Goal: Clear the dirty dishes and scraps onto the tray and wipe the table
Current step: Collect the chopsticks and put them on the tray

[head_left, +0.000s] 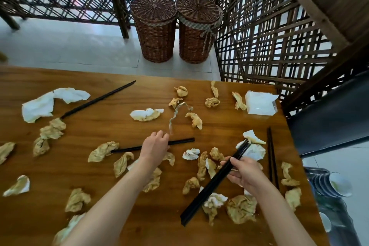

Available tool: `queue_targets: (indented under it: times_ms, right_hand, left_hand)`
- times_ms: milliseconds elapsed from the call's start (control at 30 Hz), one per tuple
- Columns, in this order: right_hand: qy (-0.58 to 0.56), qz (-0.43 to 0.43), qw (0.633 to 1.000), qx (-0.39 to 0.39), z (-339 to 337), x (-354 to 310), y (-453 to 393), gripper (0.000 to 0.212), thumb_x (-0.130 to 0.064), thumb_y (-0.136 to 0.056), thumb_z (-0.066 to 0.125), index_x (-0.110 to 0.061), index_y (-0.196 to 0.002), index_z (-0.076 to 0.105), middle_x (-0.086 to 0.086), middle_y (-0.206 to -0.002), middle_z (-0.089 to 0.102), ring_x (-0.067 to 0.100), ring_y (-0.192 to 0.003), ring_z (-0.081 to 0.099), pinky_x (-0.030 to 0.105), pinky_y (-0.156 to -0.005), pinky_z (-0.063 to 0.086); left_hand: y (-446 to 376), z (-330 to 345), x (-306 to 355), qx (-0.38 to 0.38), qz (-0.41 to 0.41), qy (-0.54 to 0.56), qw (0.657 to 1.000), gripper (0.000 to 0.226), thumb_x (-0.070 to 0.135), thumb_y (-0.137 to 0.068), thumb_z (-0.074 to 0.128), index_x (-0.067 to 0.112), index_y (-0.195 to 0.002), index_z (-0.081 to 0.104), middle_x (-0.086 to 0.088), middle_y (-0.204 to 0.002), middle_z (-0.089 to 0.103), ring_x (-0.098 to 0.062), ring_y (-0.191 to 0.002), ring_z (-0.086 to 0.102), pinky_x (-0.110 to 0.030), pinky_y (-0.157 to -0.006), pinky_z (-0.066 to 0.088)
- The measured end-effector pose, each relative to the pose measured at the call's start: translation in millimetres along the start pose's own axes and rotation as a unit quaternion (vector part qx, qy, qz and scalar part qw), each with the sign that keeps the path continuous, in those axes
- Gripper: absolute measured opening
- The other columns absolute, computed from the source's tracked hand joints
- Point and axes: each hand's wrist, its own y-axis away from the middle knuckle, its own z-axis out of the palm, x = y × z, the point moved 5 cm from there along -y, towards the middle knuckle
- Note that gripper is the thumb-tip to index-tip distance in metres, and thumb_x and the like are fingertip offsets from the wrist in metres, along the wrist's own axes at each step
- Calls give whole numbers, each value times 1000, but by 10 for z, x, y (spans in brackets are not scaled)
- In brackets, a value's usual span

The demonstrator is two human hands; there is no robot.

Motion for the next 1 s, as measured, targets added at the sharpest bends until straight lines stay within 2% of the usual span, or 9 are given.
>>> queue_targets:
  times_ms: [133,233,300,400,567,667,800,900,1000]
  right_hand:
    - [-20,15,1000,-12,98,-21,-43,15,-11,-98,45,-3,-94,58,15,-91,69,25,-82,67,30,-59,53]
    - [-14,17,1000,-19,190,-39,-31,15,-10,-98,46,-3,-92,58,15,-92,69,24,-82,67,31,-61,54]
    - [-2,16,999,-28,248,-50,-10,15,-11,-97,46,-3,-95,59,14,-93,69,21,-80,68,27,-54,53]
    - [10,11,1000,-28,289,-67,19,15,-12,-97,47,-5,-94,60,12,-93,70,19,-81,68,27,-56,52]
    - [3,5,1000,-17,276,-78,107,17,-12,-98,45,-6,-94,60,10,-88,71,20,-82,68,29,-62,53]
    - [-17,-10,1000,-7,220,-79,200,18,-10,-98,44,-4,-93,61,10,-86,71,21,-83,68,31,-68,53]
    - [-38,-23,999,13,147,-24,385,14,-10,-98,45,-4,-98,58,13,-95,68,21,-82,66,28,-60,53]
    - [-46,-34,998,18,125,98,526,13,-10,-97,46,-4,-98,57,13,-97,68,22,-84,66,32,-71,54]
    - [-52,-42,997,26,106,265,639,15,-11,-97,46,-4,-100,59,13,-98,68,24,-88,66,35,-77,54]
  left_hand:
    - [213,-78,-396,22,-62,-15,998,24,38,-91,53,22,-107,61,4,-102,60,-15,-87,57,-25,-71,48]
    - [392,-50,-668,-4,-99,-66,993,21,33,-90,55,25,-108,64,5,-104,61,-15,-90,59,-26,-76,48]
    - [446,-40,-764,-19,-123,-80,989,17,27,-90,56,24,-102,68,6,-97,63,-13,-87,61,-26,-77,48]
    - [436,-52,-736,-33,-131,-88,987,9,21,-90,58,21,-95,66,7,-88,62,-12,-82,61,-25,-76,47]
    - [397,-101,-637,-57,-121,-124,983,12,22,-90,58,22,-102,58,6,-96,61,-12,-90,60,-28,-82,48]
    - [399,-202,-623,-47,-134,-101,985,7,21,-91,58,21,-98,58,4,-93,62,-14,-88,61,-29,-80,49]
    - [445,-382,-571,-4,-128,-24,991,4,14,-89,60,15,-93,58,0,-85,63,-15,-75,60,-25,-63,48]
    - [560,-481,-548,39,-122,70,989,6,6,-89,58,11,-91,56,-5,-84,62,-14,-68,51,-23,-54,42]
    - [696,-515,-510,57,-107,154,981,6,6,-91,55,11,-93,57,-7,-87,63,-16,-71,52,-26,-56,44]
